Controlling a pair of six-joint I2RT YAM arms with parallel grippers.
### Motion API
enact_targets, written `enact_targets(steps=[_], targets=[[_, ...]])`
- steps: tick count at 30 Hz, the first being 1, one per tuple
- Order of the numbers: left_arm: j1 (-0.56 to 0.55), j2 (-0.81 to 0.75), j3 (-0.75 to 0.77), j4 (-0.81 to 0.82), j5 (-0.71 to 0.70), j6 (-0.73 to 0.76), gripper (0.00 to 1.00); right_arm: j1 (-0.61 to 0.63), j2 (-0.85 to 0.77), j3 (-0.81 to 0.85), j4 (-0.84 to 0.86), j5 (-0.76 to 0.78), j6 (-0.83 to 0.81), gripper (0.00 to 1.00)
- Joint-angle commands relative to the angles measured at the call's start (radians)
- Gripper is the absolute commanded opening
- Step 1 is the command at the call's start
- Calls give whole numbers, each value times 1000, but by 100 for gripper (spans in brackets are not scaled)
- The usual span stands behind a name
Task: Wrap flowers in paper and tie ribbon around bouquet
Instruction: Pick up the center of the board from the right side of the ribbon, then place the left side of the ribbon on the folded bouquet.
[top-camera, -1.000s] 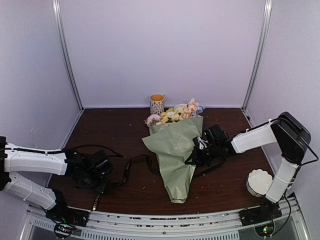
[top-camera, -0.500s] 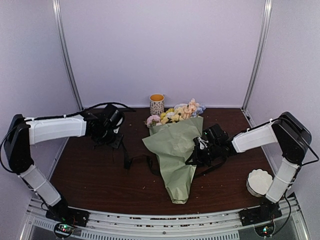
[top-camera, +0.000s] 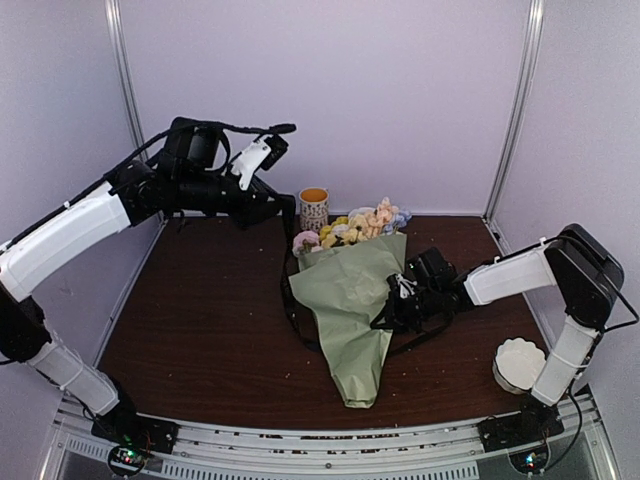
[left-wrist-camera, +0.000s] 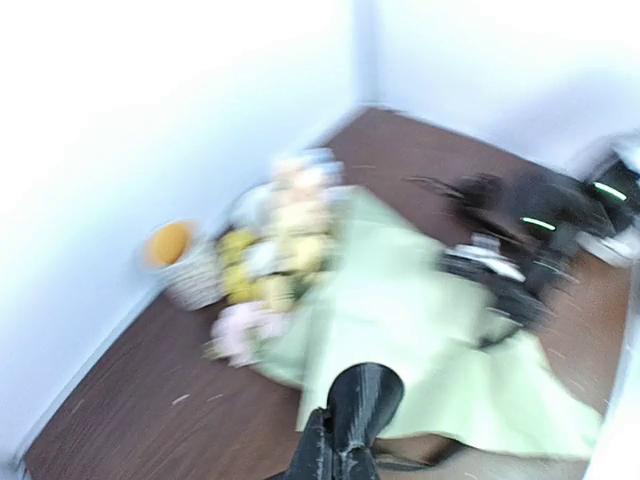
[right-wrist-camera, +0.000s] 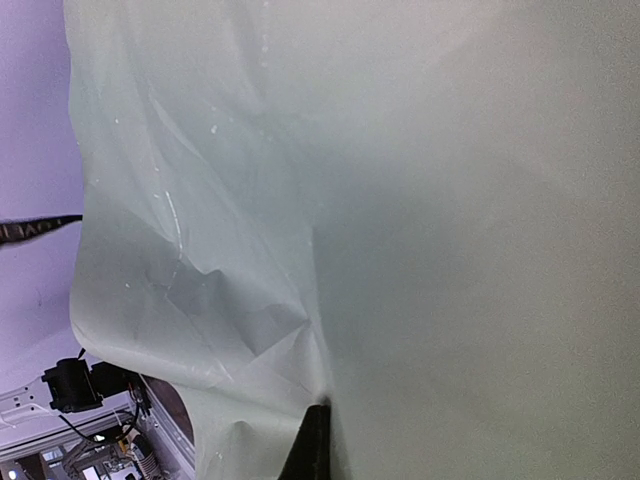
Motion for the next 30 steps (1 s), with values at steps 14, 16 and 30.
enact_targets(steps=[14,16,30], targets=[[-107,671,393,-9,313,-142,0,-1,9,5,-11,46,-12,0],[-92,746,406,-25,270,-169,0,-1,-5,5,-38,68,-23,3],[-58,843,212,101,343,-211,0,-80,-272,61,-435,432,-199,59]])
